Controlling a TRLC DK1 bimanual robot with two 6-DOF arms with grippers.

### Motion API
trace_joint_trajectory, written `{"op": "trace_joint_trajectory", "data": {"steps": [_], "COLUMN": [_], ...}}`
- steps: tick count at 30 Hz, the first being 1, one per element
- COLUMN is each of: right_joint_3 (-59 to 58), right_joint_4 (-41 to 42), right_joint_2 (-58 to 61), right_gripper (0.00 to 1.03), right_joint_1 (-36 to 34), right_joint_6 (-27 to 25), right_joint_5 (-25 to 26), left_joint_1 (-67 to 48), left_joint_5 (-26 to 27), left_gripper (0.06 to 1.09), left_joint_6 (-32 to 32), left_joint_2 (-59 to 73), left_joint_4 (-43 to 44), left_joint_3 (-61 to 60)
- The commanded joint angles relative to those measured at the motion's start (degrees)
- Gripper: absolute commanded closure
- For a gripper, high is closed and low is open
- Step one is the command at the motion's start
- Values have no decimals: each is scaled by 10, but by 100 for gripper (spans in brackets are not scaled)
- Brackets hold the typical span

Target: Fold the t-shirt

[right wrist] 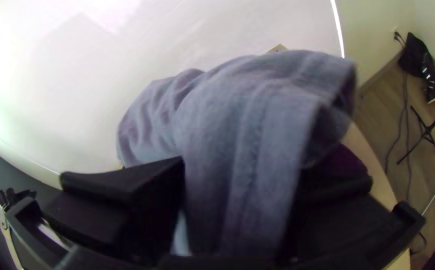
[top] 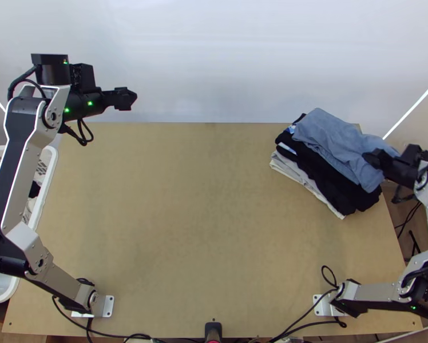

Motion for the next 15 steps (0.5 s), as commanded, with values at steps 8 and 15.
{"op": "trace_joint_trajectory", "data": {"steps": [8, 15], "right_joint_3": [-65, -92], "right_joint_4": [184, 418], "right_joint_2": [-148, -185], "right_gripper": [4, 4], "right_joint_1": [-87, 112], "right_joint_6": [-69, -223], "right_joint_5": [190, 374], "left_joint_1": [2, 0], "left_joint_5": [2, 3], "left_gripper": [10, 10], "left_joint_6": [-1, -4], "left_joint_2": [-12, -12], "left_joint_4": [-14, -12], "left_joint_3": [-1, -6]}}
